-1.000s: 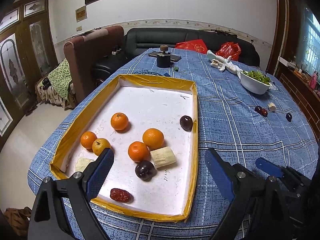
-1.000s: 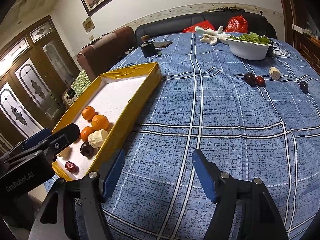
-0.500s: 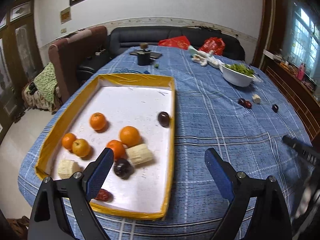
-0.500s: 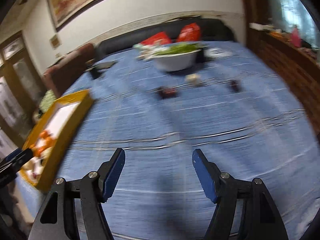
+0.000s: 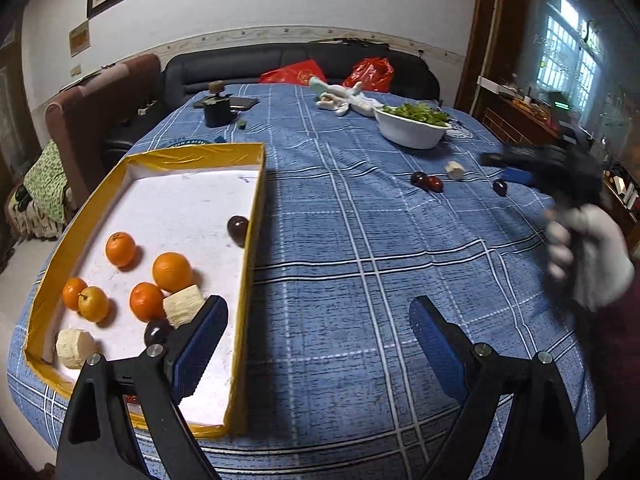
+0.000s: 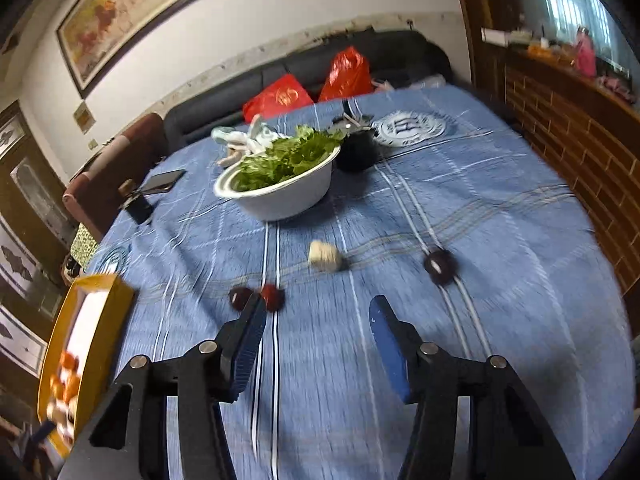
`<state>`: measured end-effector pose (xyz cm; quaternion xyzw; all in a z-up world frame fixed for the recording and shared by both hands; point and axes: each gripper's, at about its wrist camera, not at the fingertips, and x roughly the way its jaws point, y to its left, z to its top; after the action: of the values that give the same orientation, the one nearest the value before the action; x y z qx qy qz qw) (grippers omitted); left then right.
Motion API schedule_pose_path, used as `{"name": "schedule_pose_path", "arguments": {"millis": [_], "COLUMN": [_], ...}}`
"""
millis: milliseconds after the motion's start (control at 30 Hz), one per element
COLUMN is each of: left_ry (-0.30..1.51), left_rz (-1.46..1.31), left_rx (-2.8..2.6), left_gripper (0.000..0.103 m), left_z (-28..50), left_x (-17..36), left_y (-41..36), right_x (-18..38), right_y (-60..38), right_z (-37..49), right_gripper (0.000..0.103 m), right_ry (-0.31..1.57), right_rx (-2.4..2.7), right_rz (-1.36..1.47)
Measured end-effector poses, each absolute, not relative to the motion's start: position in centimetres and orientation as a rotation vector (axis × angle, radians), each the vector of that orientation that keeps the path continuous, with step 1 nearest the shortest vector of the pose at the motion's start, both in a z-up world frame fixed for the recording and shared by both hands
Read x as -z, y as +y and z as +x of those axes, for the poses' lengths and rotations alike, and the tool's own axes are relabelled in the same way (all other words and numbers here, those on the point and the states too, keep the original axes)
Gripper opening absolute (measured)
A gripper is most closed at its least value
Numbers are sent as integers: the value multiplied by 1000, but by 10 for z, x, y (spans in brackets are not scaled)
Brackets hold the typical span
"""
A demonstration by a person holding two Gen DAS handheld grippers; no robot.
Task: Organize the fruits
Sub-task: 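Grasp a yam piece with the right tool while the left tool grasps a dark plum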
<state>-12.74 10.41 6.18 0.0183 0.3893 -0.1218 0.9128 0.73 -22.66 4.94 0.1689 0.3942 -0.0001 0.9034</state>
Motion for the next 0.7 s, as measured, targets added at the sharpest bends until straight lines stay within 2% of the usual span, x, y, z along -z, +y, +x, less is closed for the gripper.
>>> {"name": "schedule_pose_path", "arguments": {"millis": [167,367,400,467,700], "left_ry": [813,841,847,852,831], "left_rz": [45,47,46,42,42], "left_rx": [259,264,268,274,305], "left_gripper": [92,92,92,92,92], "left_z": [-122,-115,-114,-115,-115], "left_x": [-58,-47,-45,-44,-63], "left_y": [99,95,94,94,94], "right_x": [-27,-12,-10,-2,-15], "right_y": [-229,-223,-221,-218,-228], "right_z": [60,84,87,89,62], "right_gripper": [58,58,56,32,30], "right_ry": [871,912,923,946,889], "right_rx": [66,78,75,50,32], "right_rz": [334,303,296,315,411]}}
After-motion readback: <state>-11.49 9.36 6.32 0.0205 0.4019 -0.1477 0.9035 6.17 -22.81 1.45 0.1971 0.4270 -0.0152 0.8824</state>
